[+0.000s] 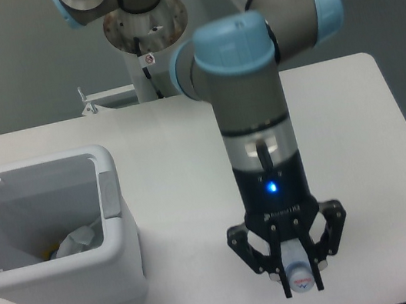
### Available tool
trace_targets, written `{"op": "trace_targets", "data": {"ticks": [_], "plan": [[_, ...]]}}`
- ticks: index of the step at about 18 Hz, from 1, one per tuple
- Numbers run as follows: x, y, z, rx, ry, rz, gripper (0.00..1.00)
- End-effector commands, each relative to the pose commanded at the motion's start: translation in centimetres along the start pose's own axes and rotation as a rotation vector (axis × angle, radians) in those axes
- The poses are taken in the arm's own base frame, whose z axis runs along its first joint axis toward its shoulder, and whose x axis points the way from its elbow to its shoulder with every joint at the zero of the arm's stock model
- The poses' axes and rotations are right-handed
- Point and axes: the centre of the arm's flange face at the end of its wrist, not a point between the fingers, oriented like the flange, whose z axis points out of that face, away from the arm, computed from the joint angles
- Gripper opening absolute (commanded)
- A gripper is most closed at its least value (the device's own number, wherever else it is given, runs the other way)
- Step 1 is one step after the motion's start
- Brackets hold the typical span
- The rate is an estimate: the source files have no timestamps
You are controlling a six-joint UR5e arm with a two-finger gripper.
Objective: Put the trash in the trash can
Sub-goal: 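Carry the bottle over the trash bin and lower it inside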
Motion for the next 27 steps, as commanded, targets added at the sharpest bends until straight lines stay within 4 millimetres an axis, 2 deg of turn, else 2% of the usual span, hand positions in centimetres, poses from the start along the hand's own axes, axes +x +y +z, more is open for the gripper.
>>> {"op": "trace_targets", "data": {"ticks": [3, 5, 7, 8, 10, 13, 15, 19, 23, 27], "plan": [[0.4, -1.7, -3.9, 0.067, -0.018, -0.016, 0.22], [1.4, -3.1, -6.9, 0.111, -0.019, -0.031, 0.22], [4.6, -4.2, -8.8, 0.141, 0.015, -0.025, 0.22], [6.2, -4.6, -9.4, 0.152, 0.033, -0.011, 0.22], [8.1, -5.5, -10.5, 0.174, 0.052, -0.005, 0.22], [13.0, -6.2, -12.3, 0.197, 0.115, 0.006, 0.22], [16.6, -6.5, -13.1, 0.205, 0.165, 0.024, 0.22], [21.9, -6.4, -14.3, 0.207, 0.243, 0.029, 0.22], [24.8, -4.8, -13.0, 0.162, 0.280, 0.039, 0.23], [25.4, -3.3, -11.5, 0.119, 0.289, 0.029, 0.23]]}}
